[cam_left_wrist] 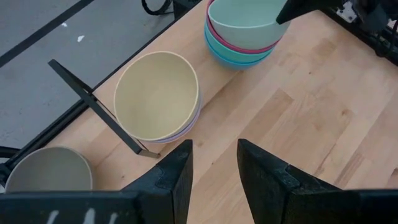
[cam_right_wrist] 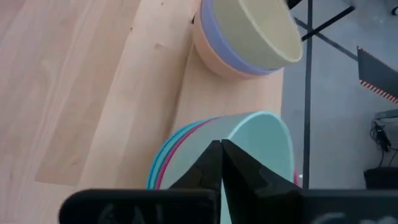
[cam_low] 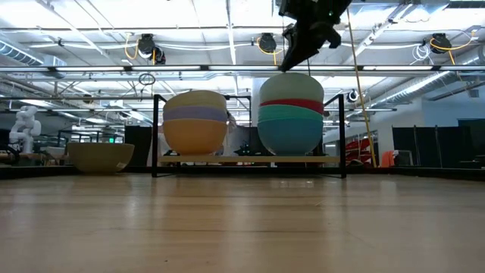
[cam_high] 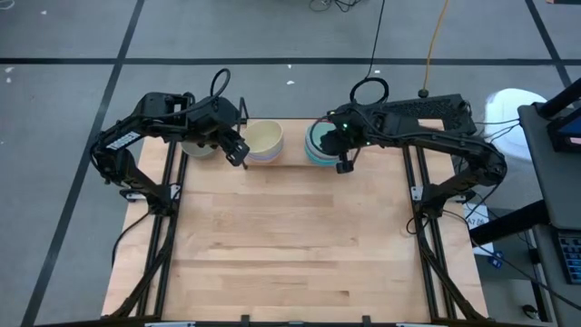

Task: Place and stack bowls onto a shelf
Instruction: Stack the green bowl on top of the red bowl on the shelf, then stack the gray bowl on top of the yellow bowl on the shelf

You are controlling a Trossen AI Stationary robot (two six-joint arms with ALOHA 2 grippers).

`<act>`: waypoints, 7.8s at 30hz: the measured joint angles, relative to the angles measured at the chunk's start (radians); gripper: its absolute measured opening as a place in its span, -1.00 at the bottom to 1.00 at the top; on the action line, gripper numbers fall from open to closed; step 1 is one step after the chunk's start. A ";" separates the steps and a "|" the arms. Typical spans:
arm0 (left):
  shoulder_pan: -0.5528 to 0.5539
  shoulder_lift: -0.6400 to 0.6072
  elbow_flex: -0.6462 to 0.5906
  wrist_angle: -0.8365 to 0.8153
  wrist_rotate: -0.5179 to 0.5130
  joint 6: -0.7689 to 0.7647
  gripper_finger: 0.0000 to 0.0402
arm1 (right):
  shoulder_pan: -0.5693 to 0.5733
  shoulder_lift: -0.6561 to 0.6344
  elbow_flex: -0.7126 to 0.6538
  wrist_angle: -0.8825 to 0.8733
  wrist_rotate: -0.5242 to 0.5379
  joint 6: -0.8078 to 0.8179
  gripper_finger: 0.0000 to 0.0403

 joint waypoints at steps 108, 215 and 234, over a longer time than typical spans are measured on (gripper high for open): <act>0.696 -0.071 -1.209 0.446 -0.017 0.480 -0.35 | 0.191 -0.503 -0.080 0.045 0.002 0.125 -1.00; 0.135 0.246 0.056 0.035 0.055 0.416 -0.96 | 0.191 -0.503 -0.080 0.028 0.002 0.126 -1.00; 0.172 0.369 0.053 0.000 0.201 0.406 -0.96 | 0.191 -0.503 -0.080 0.029 0.002 0.126 -1.00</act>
